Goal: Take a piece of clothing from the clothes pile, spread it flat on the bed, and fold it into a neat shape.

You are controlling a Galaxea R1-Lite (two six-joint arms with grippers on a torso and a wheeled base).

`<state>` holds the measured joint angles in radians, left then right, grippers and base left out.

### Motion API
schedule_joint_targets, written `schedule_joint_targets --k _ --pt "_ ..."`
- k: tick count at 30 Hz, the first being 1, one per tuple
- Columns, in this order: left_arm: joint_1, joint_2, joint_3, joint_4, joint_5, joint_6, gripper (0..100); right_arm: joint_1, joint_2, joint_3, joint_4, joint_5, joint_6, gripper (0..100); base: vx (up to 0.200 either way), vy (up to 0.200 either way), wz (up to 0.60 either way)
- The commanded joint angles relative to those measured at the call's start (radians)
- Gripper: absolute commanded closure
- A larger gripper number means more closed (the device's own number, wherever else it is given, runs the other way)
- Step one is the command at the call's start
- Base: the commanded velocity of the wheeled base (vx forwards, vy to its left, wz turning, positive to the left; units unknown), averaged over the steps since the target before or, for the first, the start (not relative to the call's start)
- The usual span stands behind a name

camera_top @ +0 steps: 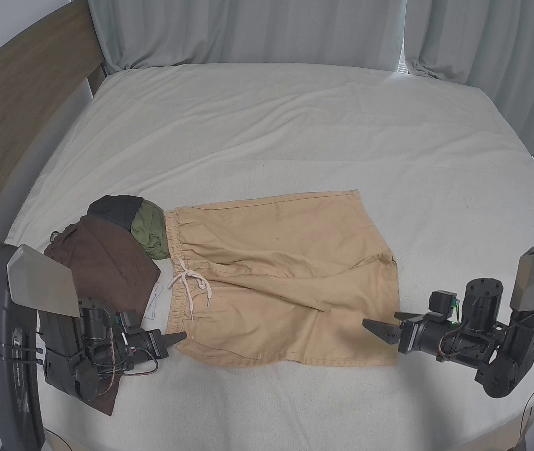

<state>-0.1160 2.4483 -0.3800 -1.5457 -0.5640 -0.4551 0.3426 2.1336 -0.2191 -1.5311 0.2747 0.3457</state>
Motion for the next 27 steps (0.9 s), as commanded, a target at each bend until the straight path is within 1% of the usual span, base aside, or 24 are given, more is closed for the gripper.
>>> schedule_joint_targets --k 1,3,7,8,11,27 --pt "-0.002 -0.003 0.003 -0.001 0.0 0.006 100 -0.065 0.118 0.092 0.0 0.001 -0.024 0 0.0 0.0 0.0" --pt "-0.001 -0.002 0.006 -0.001 -0.002 0.019 100 -0.08 0.166 0.106 -0.006 0.001 -0.025 0 0.0 0.0 0.0" --pt "-0.002 -0.002 0.009 -0.001 -0.002 0.03 100 -0.103 0.201 0.095 -0.008 0.003 -0.025 0 0.0 0.0 0.0" --pt "-0.004 -0.002 0.01 -0.001 -0.002 0.03 100 -0.106 0.212 0.095 -0.008 0.012 -0.025 0 0.0 0.0 0.0" --pt "-0.002 0.001 0.009 -0.001 -0.002 0.033 100 -0.109 0.235 0.093 -0.009 0.034 -0.024 0 0.0 0.0 0.0" --pt "-0.001 0.003 0.009 -0.001 -0.002 0.036 100 -0.099 0.262 0.037 -0.009 0.067 -0.016 0 0.0 0.0 0.0"
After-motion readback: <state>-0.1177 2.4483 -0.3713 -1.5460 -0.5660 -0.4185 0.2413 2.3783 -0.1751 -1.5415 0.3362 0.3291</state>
